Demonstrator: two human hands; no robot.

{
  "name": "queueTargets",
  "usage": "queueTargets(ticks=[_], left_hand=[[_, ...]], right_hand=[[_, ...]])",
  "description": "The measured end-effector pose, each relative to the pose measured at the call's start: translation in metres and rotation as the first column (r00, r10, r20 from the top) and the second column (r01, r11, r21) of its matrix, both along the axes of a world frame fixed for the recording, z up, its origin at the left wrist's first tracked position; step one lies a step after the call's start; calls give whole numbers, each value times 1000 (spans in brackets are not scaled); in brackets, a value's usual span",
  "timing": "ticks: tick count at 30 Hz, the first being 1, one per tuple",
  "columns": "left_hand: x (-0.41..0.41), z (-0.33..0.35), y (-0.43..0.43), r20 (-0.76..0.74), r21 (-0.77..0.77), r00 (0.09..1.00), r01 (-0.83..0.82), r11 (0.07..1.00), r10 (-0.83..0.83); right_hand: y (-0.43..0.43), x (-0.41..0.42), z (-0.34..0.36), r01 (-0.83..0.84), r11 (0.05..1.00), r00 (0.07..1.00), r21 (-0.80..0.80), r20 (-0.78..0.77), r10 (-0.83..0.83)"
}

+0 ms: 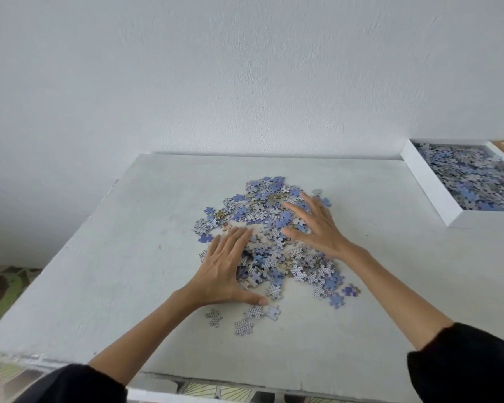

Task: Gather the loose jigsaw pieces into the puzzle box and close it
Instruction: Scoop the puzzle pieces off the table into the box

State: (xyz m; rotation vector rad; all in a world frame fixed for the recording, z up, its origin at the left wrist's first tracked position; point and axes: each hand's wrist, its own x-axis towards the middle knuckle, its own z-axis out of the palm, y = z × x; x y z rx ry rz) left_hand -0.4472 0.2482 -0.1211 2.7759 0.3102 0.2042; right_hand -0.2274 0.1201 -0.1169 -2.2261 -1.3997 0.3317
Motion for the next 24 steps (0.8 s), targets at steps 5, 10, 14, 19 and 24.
queueTargets(ticks=[5,10,14,19,24], left_hand=[[-1,4,-4,13,-40,1000,-17,999,18],[-1,5,-4,10,-47,999,-36,998,37],[-1,6,-5,35,-51,999,-34,998,36],[0,4,-4,57,-26,998,-10,1000,12],[2,1,-2,75,-18,997,30,999,-29]], right_hand=[[30,1,8,-171,981,980,-90,82,178],[35,-4,8,-248,968,956,-35,153,251],[12,-4,4,-266,964,960,13,99,263],[-24,1,19,-377,912,926,-161,-55,373],[-44,-4,19,-434,842,899,-321,-102,425]])
